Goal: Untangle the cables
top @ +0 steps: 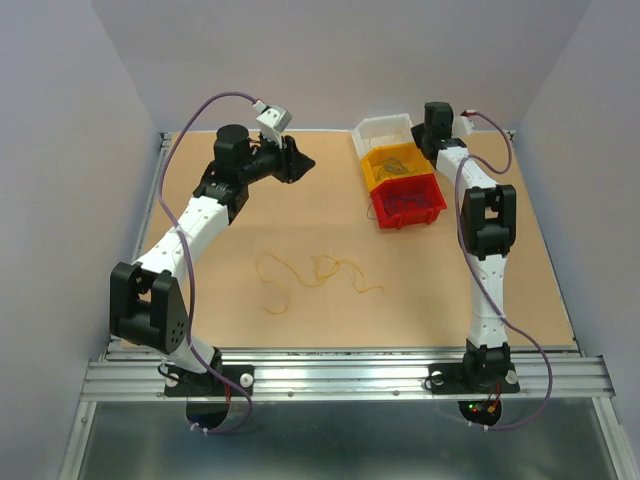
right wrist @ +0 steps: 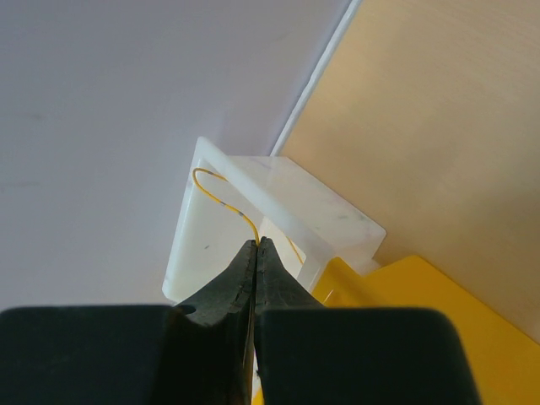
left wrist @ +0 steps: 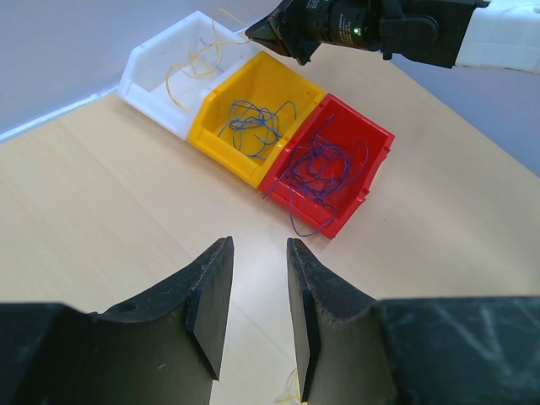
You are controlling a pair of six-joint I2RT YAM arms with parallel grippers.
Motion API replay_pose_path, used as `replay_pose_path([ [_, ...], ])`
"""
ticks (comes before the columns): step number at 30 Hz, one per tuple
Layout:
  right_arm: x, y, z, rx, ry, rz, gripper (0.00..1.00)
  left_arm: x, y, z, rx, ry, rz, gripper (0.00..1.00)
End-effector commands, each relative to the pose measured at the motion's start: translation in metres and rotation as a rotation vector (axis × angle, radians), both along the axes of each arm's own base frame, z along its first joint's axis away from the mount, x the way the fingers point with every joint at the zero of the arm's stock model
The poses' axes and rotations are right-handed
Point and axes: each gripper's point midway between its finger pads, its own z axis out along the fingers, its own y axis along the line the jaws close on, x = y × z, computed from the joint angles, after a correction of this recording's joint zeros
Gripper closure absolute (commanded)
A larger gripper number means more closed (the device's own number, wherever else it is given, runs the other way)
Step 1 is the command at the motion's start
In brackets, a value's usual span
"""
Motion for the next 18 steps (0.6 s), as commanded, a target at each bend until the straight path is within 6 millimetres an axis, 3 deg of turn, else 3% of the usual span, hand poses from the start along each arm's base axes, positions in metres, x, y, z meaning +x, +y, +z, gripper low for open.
replay_pose_path([
  [1, 0.007, 0.001, 0.018, 0.017, -0.055, 0.016, 0.99, 0.001, 0.000, 0.024, -0.014, -0.076, -0.005, 0.57],
  [18, 0.025, 0.055, 0.021, -0.070, -0.093, 0.176, 0.99, 0.003, 0.001, 0.023, -0.011, -0.071, -0.002, 0.57],
])
